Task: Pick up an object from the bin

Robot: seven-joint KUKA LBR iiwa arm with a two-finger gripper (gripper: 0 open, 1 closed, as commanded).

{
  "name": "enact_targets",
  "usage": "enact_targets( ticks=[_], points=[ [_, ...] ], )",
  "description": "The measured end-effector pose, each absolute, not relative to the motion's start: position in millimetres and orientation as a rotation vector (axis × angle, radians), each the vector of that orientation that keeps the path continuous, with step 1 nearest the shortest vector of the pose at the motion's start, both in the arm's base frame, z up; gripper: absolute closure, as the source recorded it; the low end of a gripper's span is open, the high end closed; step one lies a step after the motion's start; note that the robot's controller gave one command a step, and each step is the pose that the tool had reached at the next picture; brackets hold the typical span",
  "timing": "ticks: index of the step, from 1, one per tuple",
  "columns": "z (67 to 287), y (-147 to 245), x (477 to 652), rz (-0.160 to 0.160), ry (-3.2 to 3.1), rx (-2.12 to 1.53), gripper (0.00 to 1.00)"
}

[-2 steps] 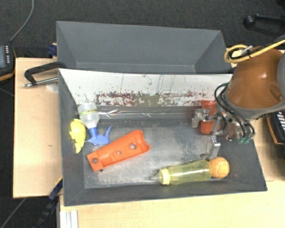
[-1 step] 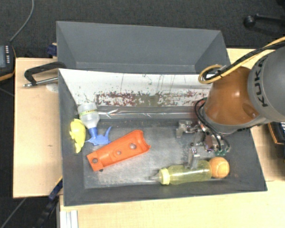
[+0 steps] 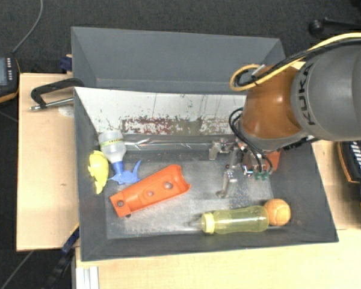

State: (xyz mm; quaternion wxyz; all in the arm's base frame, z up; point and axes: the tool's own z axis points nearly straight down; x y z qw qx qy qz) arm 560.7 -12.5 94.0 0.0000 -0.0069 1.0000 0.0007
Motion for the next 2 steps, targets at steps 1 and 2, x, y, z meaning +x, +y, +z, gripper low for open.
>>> enact_targets(
  ticks=[1,2],
  points=[
    [88,-1,534.7,0.003,3.129,-0.092,0.0],
    [76,40,537.8,0.004,3.132,-0.095,0.0]
  ],
)
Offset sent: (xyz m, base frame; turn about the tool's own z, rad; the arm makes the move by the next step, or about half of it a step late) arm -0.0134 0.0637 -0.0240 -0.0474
